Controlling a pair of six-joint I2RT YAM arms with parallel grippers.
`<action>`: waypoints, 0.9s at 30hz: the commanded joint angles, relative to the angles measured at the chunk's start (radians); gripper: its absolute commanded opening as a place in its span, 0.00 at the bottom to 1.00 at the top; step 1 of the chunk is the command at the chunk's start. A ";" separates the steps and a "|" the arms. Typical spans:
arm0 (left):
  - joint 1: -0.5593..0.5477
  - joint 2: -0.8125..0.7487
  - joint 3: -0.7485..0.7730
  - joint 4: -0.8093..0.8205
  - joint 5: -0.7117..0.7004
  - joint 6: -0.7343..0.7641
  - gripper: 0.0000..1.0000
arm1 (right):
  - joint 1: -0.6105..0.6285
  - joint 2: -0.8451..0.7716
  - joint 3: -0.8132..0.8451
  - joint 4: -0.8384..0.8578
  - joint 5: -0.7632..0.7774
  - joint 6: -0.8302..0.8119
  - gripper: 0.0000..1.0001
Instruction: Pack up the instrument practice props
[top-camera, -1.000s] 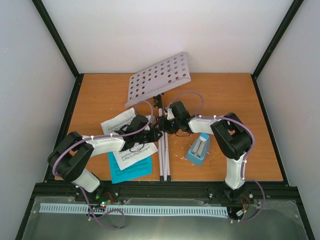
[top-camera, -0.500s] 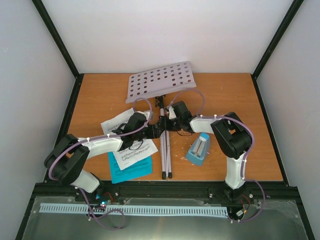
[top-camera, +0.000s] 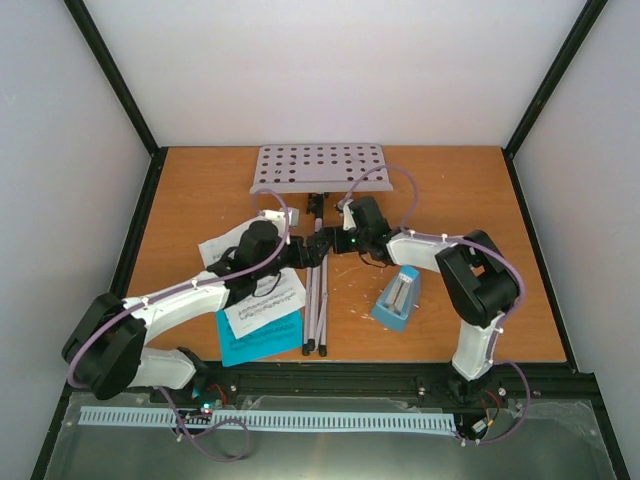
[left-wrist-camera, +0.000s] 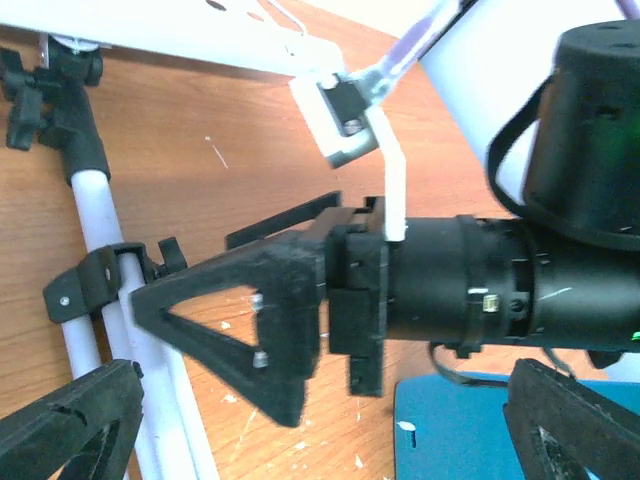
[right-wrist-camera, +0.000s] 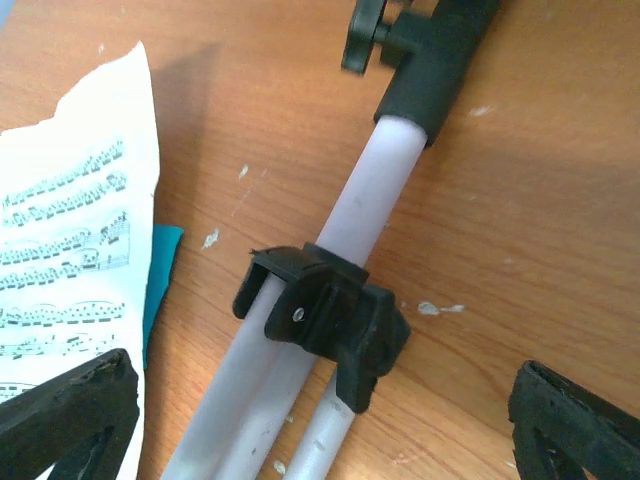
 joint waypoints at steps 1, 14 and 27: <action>0.037 -0.075 0.025 -0.048 -0.073 0.093 1.00 | -0.022 -0.133 -0.014 -0.045 0.074 -0.062 1.00; 0.483 -0.165 0.235 -0.189 0.129 0.294 1.00 | -0.383 -0.466 0.004 -0.256 -0.009 -0.203 1.00; 1.166 -0.143 -0.213 0.347 0.079 0.194 0.99 | -0.838 -0.717 -0.498 0.262 -0.011 -0.242 1.00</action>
